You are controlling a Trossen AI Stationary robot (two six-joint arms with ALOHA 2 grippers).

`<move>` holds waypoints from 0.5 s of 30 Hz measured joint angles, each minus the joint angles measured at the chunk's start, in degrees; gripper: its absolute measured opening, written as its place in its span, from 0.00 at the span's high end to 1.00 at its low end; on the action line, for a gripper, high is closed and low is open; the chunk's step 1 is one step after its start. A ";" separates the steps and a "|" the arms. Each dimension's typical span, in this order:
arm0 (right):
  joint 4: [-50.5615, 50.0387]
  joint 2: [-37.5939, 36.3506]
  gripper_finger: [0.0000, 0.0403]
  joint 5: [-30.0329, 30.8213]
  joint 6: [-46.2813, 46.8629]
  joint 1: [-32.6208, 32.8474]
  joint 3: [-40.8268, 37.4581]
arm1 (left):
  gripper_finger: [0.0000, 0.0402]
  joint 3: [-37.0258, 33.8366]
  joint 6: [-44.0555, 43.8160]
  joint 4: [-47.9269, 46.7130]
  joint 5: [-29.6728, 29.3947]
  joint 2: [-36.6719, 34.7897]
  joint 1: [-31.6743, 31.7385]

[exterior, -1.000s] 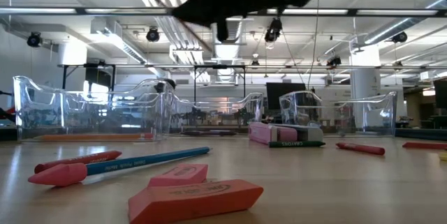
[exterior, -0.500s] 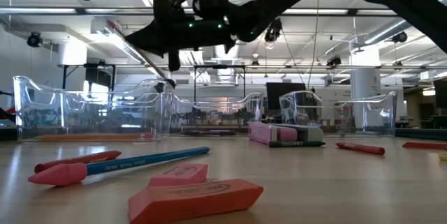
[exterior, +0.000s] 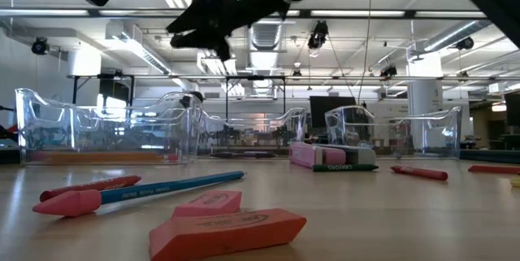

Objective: Sort crayons/erasers/pens/pencils in bins
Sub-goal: Put the green pencil into the bottom left transparent bin

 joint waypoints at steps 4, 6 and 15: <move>-3.62 -9.11 0.63 6.17 -2.21 3.06 -8.30 | 0.67 0.00 -0.01 0.06 0.00 1.56 -0.31; -2.22 -14.14 0.64 9.43 -3.03 5.45 -14.30 | 0.67 0.00 -0.11 0.19 -0.16 2.82 -0.29; 14.17 -37.35 0.68 28.03 -0.14 21.42 -47.12 | 0.67 1.02 -8.67 -1.02 0.65 11.32 -0.29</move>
